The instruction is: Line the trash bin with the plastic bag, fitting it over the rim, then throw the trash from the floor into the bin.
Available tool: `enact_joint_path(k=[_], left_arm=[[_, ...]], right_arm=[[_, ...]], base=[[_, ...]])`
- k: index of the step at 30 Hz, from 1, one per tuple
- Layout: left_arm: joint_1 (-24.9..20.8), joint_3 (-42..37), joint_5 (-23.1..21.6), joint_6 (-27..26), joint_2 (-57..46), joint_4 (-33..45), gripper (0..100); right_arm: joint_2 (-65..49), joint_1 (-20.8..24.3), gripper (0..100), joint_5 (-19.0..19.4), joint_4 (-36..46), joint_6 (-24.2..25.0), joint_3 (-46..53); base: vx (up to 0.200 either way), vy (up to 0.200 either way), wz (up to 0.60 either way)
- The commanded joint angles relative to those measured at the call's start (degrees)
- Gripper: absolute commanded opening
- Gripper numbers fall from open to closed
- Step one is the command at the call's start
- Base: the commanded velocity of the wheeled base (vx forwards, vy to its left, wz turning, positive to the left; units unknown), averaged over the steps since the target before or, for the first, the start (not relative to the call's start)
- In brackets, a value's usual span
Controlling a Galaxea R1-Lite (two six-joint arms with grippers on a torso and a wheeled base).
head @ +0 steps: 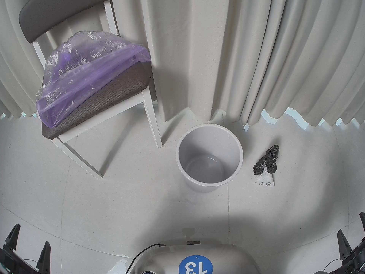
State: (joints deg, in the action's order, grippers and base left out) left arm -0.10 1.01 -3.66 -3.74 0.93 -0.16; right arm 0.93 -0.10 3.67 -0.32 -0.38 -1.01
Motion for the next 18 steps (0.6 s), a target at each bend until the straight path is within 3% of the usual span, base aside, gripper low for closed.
enact_joint_path(k=[1, 4, 5, 8, 13, 18], left_arm=[[0.0, -0.6, -0.4, 1.7, -0.9, -1.2, 100], [-0.3, 7.2, -3.3, 11.0, -0.3, -7.4, 100], [-0.3, 9.3, -3.8, 11.4, 0.6, -6.3, 100], [-0.1, 12.7, -2.4, 7.7, 1.4, 0.5, 100], [-0.3, 17.3, 0.2, 4.3, 5.0, 5.0, 100], [0.3, 27.8, 3.7, -2.9, 21.3, 7.7, 100]], right_arm=[[-0.9, 0.0, 100, -1.6, -0.3, 1.3, 1.0], [-0.9, 0.0, 100, -1.7, -0.7, 0.3, 1.0], [-0.8, 0.0, 100, -1.5, -2.2, -0.9, 0.7], [-0.2, 0.1, 100, 0.8, -10.2, -3.0, -2.9], [6.0, -0.5, 100, 3.9, -7.9, -3.0, -8.1], [25.4, -1.0, 100, 3.7, -9.1, -3.0, -24.9]], base=[[0.0, 0.0, 0.0], [0.0, 0.0, 0.0], [0.0, 0.0, 0.0], [0.0, 0.0, 0.0], [0.0, 0.0, 0.0], [0.0, 0.0, 0.0]])
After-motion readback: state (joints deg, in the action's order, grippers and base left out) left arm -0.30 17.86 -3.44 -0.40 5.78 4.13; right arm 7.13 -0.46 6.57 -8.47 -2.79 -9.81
